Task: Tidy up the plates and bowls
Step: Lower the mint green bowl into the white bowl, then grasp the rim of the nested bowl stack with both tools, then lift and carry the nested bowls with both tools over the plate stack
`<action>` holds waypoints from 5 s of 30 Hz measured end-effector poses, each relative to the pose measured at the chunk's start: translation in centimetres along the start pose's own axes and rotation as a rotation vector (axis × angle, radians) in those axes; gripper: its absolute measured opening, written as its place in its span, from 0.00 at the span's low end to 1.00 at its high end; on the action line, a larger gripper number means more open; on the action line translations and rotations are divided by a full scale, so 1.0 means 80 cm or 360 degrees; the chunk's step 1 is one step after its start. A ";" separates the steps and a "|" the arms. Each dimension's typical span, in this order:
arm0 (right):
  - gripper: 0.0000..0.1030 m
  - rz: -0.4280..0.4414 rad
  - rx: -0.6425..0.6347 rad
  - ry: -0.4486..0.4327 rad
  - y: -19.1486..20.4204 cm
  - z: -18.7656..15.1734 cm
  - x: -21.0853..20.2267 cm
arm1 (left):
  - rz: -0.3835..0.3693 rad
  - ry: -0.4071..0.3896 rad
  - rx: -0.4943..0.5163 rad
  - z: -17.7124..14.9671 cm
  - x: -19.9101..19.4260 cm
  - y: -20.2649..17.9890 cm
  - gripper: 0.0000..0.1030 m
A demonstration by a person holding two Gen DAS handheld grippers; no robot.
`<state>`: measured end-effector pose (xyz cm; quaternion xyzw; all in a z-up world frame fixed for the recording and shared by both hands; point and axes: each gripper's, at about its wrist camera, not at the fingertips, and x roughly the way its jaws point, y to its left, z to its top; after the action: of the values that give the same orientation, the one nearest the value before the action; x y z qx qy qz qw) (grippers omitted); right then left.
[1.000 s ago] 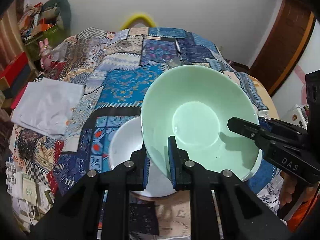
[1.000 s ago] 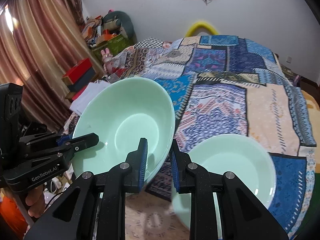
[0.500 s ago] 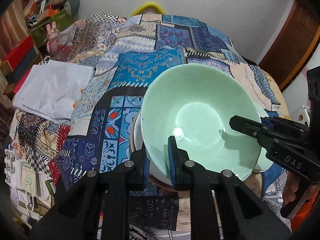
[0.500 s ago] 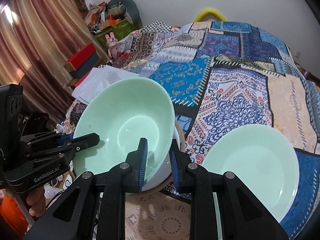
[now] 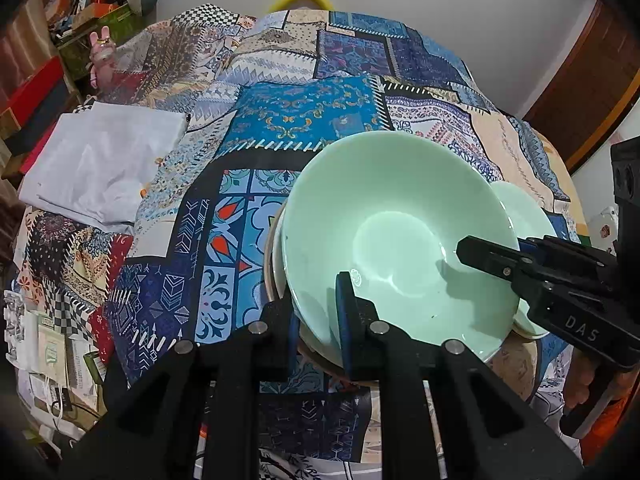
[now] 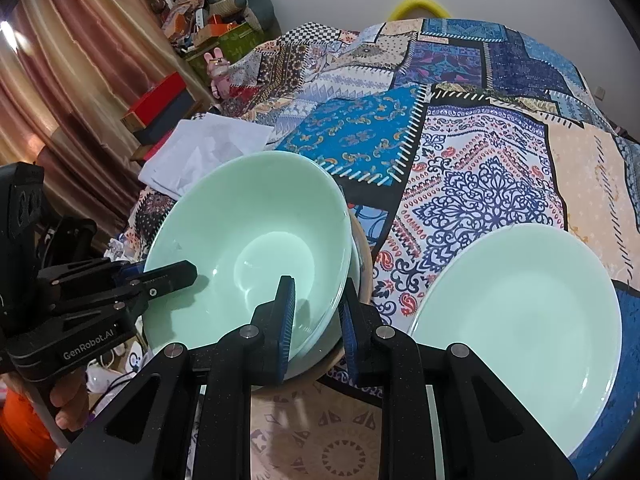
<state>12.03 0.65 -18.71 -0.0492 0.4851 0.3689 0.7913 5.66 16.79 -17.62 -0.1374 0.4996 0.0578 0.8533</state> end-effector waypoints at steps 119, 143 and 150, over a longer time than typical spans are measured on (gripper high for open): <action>0.27 -0.0082 0.0135 -0.0179 -0.046 0.007 -0.051 | -0.0190 -0.0096 0.0070 0.033 -0.015 -0.065 0.38; 0.27 -0.0183 0.0276 -0.0251 -0.113 -0.025 -0.107 | -0.0286 -0.0054 0.0231 0.047 0.003 -0.156 0.36; 0.27 -0.0209 0.0321 -0.0258 -0.130 -0.036 -0.117 | -0.0307 -0.0026 0.0280 0.046 0.012 -0.181 0.36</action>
<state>14.07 -13.12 -15.60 0.0288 0.4500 0.2684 0.8513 12.62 4.02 -14.16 -0.1091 0.4802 -0.0674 0.8678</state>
